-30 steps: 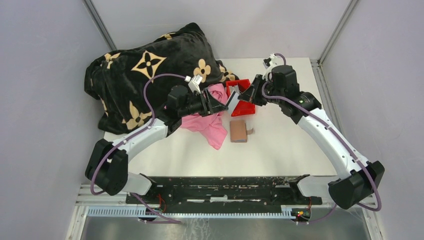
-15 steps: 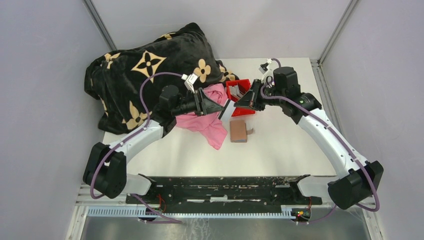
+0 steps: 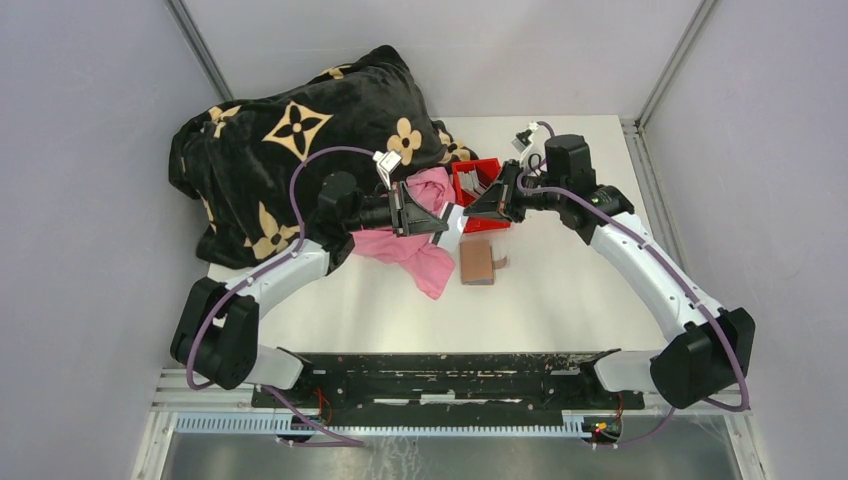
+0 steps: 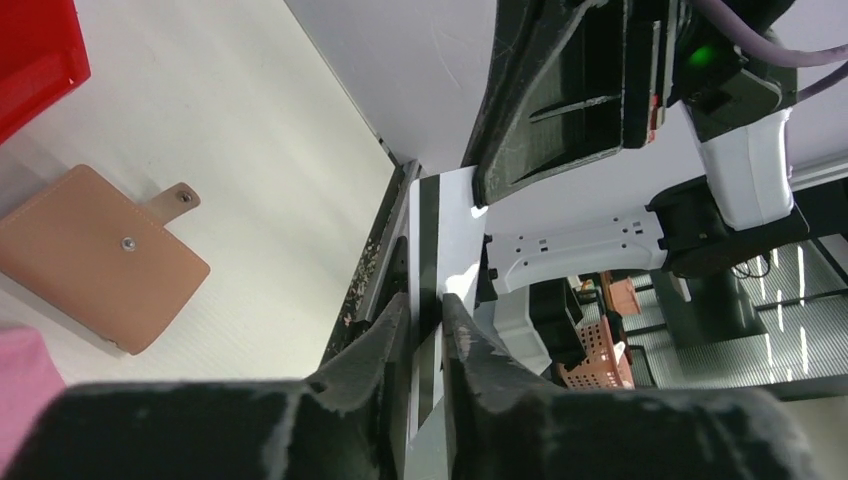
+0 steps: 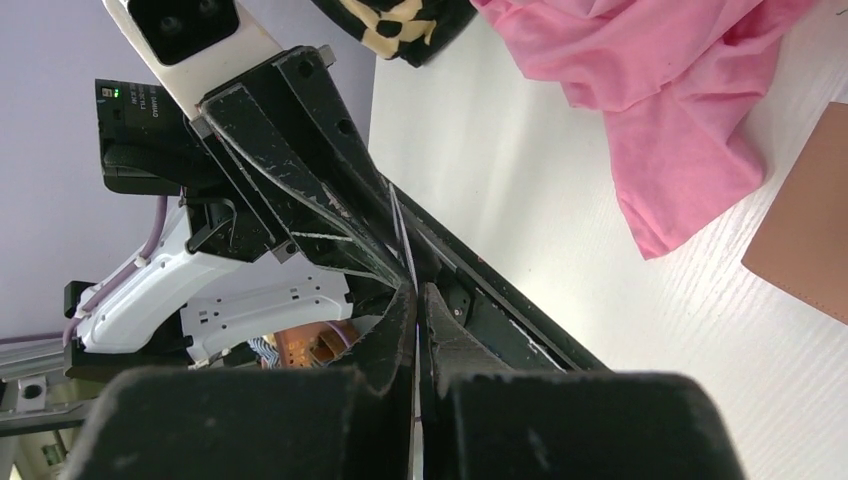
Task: Put the credit cards into the card holder
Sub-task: Pick up the credit card from the storage box.
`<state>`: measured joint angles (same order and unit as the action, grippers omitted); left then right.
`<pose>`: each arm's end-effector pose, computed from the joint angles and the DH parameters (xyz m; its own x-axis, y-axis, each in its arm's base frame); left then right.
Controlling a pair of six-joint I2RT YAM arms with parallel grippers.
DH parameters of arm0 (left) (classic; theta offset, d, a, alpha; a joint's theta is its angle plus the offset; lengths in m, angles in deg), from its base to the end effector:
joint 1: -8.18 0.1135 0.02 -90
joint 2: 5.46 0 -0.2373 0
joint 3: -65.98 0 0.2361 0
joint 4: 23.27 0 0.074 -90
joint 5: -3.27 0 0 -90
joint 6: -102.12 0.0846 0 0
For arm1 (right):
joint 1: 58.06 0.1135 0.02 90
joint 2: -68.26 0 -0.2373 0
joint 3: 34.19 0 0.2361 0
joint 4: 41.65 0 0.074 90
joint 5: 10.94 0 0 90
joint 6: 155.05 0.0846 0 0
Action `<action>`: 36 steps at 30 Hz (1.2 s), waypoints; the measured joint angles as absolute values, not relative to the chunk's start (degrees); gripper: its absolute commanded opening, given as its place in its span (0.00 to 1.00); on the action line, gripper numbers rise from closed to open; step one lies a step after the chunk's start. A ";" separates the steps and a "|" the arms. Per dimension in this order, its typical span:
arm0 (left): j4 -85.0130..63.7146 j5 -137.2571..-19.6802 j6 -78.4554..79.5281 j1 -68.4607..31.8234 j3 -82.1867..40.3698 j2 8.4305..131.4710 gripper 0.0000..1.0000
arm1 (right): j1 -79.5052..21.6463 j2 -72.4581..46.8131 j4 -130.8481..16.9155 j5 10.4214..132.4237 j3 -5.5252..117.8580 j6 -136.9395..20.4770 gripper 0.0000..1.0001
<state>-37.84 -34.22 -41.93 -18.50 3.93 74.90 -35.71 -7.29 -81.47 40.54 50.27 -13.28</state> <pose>0.2644 -0.2080 0.2651 -0.8282 -0.1352 -0.5439 0.5286 0.1343 -0.8382 0.2707 0.1683 0.3078 -0.9159 0.2879 -0.2796 -0.1167 0.4755 0.8719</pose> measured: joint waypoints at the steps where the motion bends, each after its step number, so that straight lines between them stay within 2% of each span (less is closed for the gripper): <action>1: -38.24 -33.85 -42.21 -18.32 4.10 75.01 0.09 | -35.86 -7.49 -81.12 40.19 50.14 -13.17 0.01; 3: -39.11 -33.37 -43.02 -17.99 4.19 75.10 0.03 | -36.30 -7.81 -80.64 39.82 49.85 -12.99 0.01; 4: -39.48 -33.06 -43.17 -17.93 4.19 75.10 0.03 | -36.49 -7.99 -80.47 39.56 49.70 -12.93 0.06; 8: -40.73 -32.60 -43.85 -17.73 4.43 75.10 0.03 | -37.17 -8.75 -79.90 38.35 49.46 -12.58 0.38; 10: -41.49 -32.51 -44.50 -17.64 4.83 75.12 0.03 | -37.28 -8.84 -79.59 38.53 49.26 -12.82 0.44; 15: -42.28 -34.77 -46.71 -17.64 5.46 75.30 0.03 | -37.50 -8.16 -76.53 39.88 46.53 -13.80 0.48; 23: -45.76 -43.16 -52.57 -17.64 8.63 75.43 0.03 | -37.50 -7.22 -69.10 41.11 38.81 -11.68 0.47; 36: -48.86 -47.60 -58.60 -18.32 9.13 78.49 0.03 | -37.43 -7.18 -54.66 41.04 32.41 -6.20 0.47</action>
